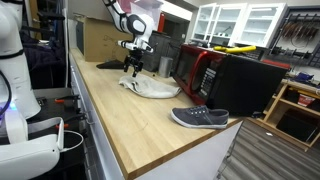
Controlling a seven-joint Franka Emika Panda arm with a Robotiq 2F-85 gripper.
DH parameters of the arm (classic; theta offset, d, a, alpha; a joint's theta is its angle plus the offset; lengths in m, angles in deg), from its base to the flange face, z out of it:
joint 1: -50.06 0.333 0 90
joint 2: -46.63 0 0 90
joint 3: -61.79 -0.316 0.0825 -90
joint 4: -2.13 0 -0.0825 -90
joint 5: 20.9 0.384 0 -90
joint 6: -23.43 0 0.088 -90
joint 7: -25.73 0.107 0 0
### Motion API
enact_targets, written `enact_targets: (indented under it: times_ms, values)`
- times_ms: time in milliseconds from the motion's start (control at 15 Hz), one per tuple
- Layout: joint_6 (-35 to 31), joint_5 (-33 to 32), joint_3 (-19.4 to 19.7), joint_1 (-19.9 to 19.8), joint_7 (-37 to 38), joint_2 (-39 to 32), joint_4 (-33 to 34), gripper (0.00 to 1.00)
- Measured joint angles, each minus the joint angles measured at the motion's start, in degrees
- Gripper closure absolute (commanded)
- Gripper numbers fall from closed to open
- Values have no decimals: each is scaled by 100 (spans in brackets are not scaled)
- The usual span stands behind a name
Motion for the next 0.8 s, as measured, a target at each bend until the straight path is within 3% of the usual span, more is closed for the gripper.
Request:
enact_targets:
  times_ms: [267,600,733,800]
  values:
    - [517,55,10,21,54,-49,14,0]
    - [182,-174,117,20,172,-338,-11,0]
    - [-95,-301,145,22,250,-498,-15,28]
    - [-212,-354,149,24,283,-567,-15,34]
